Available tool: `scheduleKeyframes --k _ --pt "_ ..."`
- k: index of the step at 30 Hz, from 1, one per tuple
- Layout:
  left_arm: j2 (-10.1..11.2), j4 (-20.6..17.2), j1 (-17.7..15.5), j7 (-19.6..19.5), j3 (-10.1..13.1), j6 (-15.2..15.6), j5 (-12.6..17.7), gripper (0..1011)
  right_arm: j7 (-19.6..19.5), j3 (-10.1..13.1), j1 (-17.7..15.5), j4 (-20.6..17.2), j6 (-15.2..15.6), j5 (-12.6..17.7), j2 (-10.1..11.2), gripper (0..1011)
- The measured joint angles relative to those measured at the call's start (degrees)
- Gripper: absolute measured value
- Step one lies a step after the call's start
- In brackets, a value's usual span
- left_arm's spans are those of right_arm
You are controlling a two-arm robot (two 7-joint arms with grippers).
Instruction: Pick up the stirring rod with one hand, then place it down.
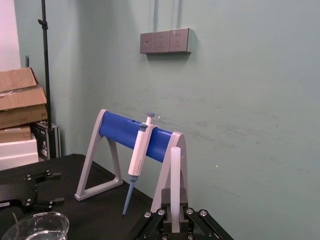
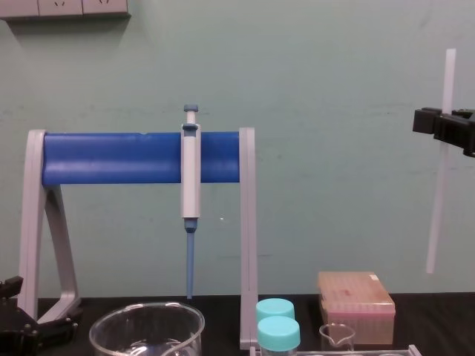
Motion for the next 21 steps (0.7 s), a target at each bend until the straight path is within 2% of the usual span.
scheduleKeyframes --k 15,21 --pt "0.0 0.0 0.0 0.0 0.0 0.0 0.0 1005 0.0 0.0 0.0 0.0 0.0 0.03 0.01 71" --pt "0.0 0.0 0.0 0.0 0.0 0.0 0.0 1005 0.76 0.38 -0.16 -0.09 0.2 2.02 0.13 71"
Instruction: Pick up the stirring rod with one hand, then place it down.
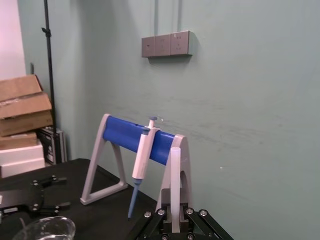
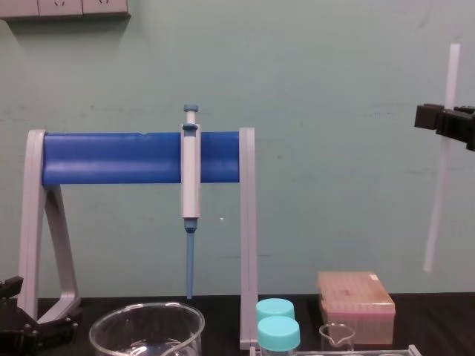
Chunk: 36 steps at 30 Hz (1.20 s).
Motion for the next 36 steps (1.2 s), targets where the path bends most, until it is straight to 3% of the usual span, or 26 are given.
scheduleKeyframes --k 13,28,36 --pt "0.0 0.0 0.0 0.0 0.0 0.0 0.0 1005 2.58 -2.25 0.62 0.63 2.38 5.85 0.6 71" --pt "0.0 0.0 0.0 0.0 0.0 0.0 0.0 1005 1.42 -6.65 1.76 4.54 3.13 5.42 0.69 71" --pt "0.0 0.0 0.0 0.0 0.0 0.0 0.0 1005 1.13 -8.18 2.17 6.95 1.42 3.44 -0.01 71"
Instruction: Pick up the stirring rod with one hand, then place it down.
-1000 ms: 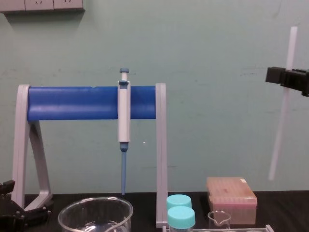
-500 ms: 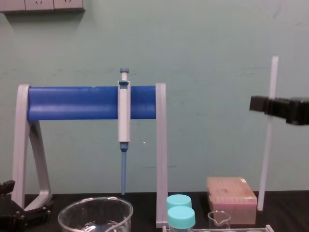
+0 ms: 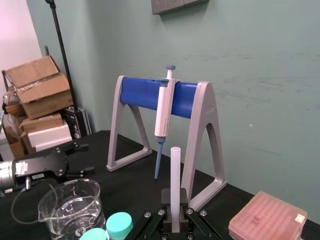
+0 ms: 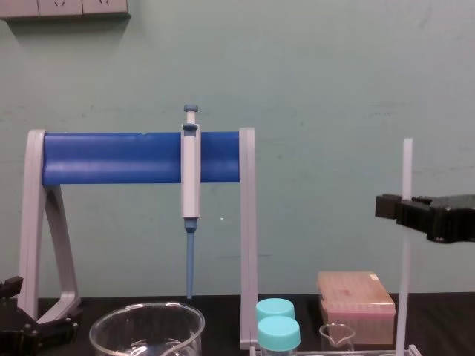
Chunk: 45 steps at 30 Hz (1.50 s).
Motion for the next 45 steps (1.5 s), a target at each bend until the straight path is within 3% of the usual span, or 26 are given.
scheduleKeyframes --k 18,45 --pt "0.0 0.0 0.0 0.0 0.0 0.0 0.0 1005 1.65 -1.1 0.56 5.12 -3.67 -2.62 -2.57 71" --pt "0.0 0.0 0.0 0.0 0.0 0.0 0.0 1005 2.28 -1.74 0.38 9.2 -4.39 -4.92 -5.04 71"
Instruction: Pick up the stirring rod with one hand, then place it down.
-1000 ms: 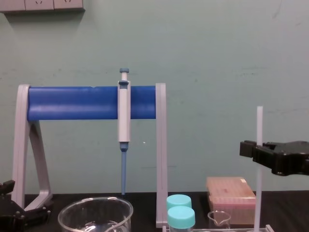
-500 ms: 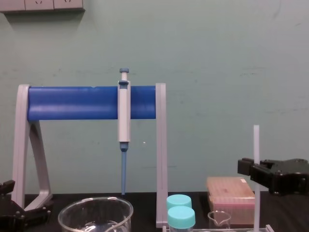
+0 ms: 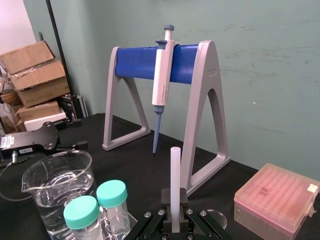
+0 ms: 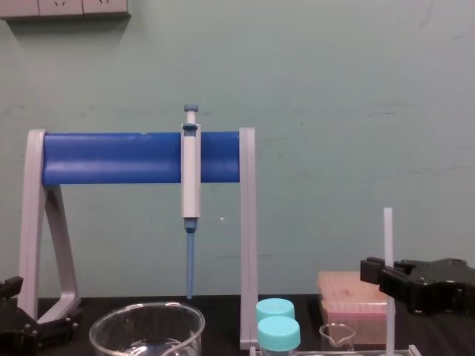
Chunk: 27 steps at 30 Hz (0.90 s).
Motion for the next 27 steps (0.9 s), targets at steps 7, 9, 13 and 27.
scheduleKeyframes --k 7,9,13,27 --pt "0.0 0.0 0.0 0.0 0.0 0.0 0.0 1005 -0.1 0.2 -0.15 0.06 0.16 -0.25 -0.23 211" --pt "-0.01 0.0 0.0 0.0 0.0 0.0 0.0 1005 -0.3 0.28 -0.18 -0.05 0.38 -0.39 -0.24 291" --pt "-0.01 0.0 0.0 0.0 0.0 0.0 0.0 1005 -0.47 0.36 -0.23 -0.21 0.62 -0.53 -0.27 372" --pt "0.0 0.0 0.0 0.0 0.0 0.0 0.0 1005 -0.41 0.58 -0.29 -0.28 0.81 -0.66 -0.23 826"
